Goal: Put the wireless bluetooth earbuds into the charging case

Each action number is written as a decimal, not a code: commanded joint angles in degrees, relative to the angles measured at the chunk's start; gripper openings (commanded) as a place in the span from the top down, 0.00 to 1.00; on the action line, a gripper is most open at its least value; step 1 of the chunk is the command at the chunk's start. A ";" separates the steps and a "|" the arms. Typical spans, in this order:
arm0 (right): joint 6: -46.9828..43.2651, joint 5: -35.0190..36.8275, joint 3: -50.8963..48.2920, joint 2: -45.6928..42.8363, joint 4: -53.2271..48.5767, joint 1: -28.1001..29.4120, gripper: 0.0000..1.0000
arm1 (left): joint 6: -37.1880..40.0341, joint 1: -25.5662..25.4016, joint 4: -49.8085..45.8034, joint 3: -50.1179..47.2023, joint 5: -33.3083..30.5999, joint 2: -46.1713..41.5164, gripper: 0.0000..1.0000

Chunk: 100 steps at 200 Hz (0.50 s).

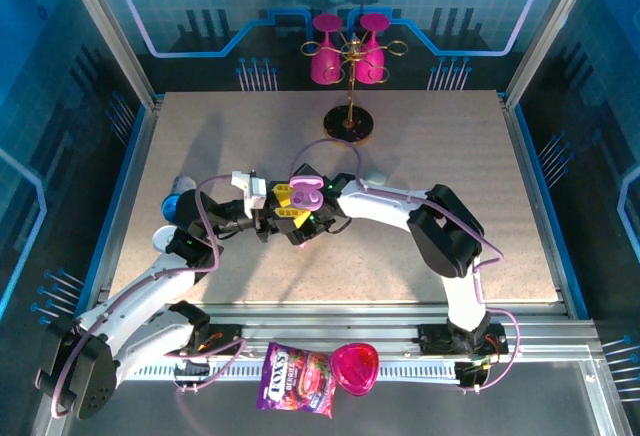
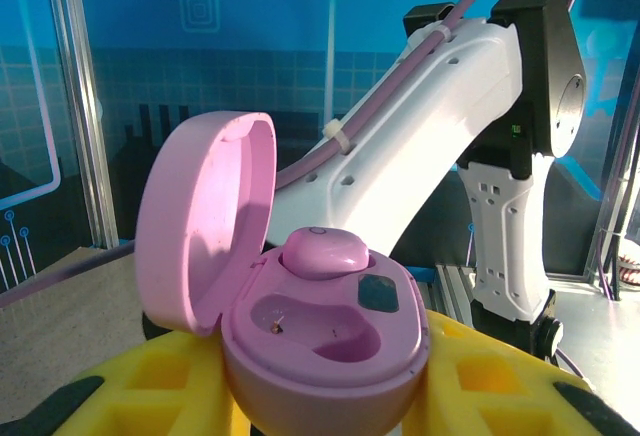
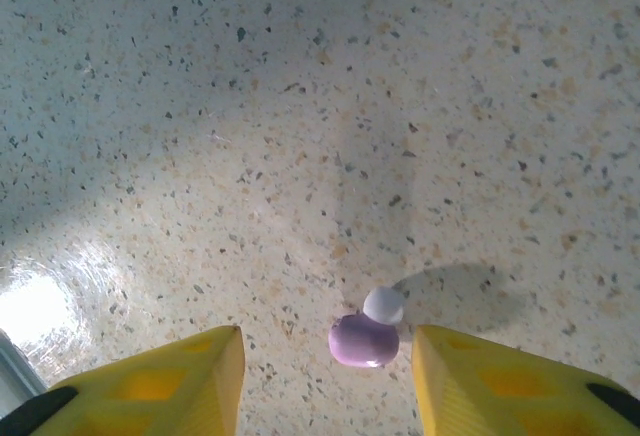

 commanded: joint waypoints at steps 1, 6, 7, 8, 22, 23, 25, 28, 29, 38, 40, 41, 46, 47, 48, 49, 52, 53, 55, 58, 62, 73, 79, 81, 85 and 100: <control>-1.62 -4.81 3.85 4.07 1.23 -1.19 0.54 | 0.77 -0.47 1.07 1.00 0.52 -0.16 0.71; -1.67 -5.65 4.44 4.85 1.33 -1.25 0.54 | 0.66 -0.47 1.05 1.00 0.48 -0.25 0.71; -1.69 -5.85 4.54 5.00 1.33 -1.21 0.54 | 0.64 -0.47 1.02 1.00 0.52 -0.25 0.71; -1.71 -6.00 4.64 5.12 1.38 -1.20 0.54 | 0.64 -0.43 1.01 0.96 0.50 -0.25 0.71; -1.80 -7.34 5.65 6.70 1.59 -1.26 0.55 | 0.73 -0.47 1.03 0.86 0.48 -0.39 0.71; -1.80 -7.40 5.68 6.84 1.60 -1.26 0.55 | 0.68 -0.47 1.06 0.84 0.48 -0.41 0.71; -1.80 -7.47 5.76 7.00 1.56 -1.27 0.54 | 0.64 -0.47 1.01 0.83 0.48 -0.40 0.71; -1.82 -7.55 5.85 7.16 1.59 -1.31 0.54 | 0.70 -0.46 1.07 0.82 0.48 -0.42 0.71; -1.81 -7.59 5.86 7.25 1.55 -1.29 0.55 | 0.71 -0.47 1.03 0.82 0.48 -0.42 0.71; -1.82 -7.96 5.75 7.65 1.56 -1.38 0.55 | 0.70 -0.47 1.06 0.75 0.41 -0.51 0.71; -1.81 -8.05 5.65 7.68 1.59 -1.41 0.55 | 0.69 -0.47 1.04 0.74 0.46 -0.58 0.71; -1.81 -8.07 5.63 7.69 1.55 -1.42 0.55 | 0.66 -0.47 1.02 0.69 0.47 -0.59 0.71; -1.74 -8.08 5.27 7.71 1.67 -1.53 0.55 | 0.80 -0.47 1.00 0.65 0.42 -0.65 0.71; -1.73 -8.04 5.18 7.66 1.68 -1.57 0.55 | 0.80 -0.47 1.00 0.65 0.40 -0.67 0.71; -1.72 -8.06 5.09 7.68 1.69 -1.60 0.55 | 0.76 -0.47 0.96 0.65 0.40 -0.68 0.71; -1.72 -8.07 5.04 7.64 1.69 -1.61 0.55 | 0.74 -0.47 0.98 0.65 0.44 -0.68 0.71; -1.65 -8.03 4.73 7.55 1.70 -1.66 0.55 | 0.72 -0.47 0.92 0.58 0.40 -0.69 0.71; -1.64 -8.01 4.60 7.49 1.70 -1.73 0.55 | 0.76 -0.47 0.87 0.57 0.39 -0.69 0.71; -1.63 -8.00 4.35 7.34 1.80 -1.71 0.55 | 0.75 -0.47 0.86 0.56 0.44 -0.76 0.71; -1.58 -8.06 4.02 7.16 1.85 -1.80 0.55 | 0.83 -0.47 0.85 0.56 0.35 -0.78 0.71; -1.50 -7.92 3.38 6.82 1.95 -1.90 0.55 | 0.87 -0.47 0.74 0.55 0.35 -0.76 0.71; -1.29 -7.87 1.69 5.54 2.30 -2.00 0.55 | 0.96 -0.47 0.60 0.56 0.33 -0.86 0.71; -1.20 -7.89 0.67 4.74 2.43 -2.00 0.56 | 0.99 -0.47 0.56 0.55 0.34 -0.95 0.71; -1.19 -7.84 0.29 4.47 2.47 -1.98 0.56 | 0.98 -0.47 0.54 0.56 0.38 -0.95 0.71; -1.11 -7.74 -0.38 3.99 2.56 -1.97 0.56 | 1.10 -0.47 0.49 0.56 0.32 -0.95 0.71; -0.74 -7.90 -2.76 2.14 2.83 -1.92 0.56 | 1.20 -0.47 0.49 0.49 0.17 -0.84 0.71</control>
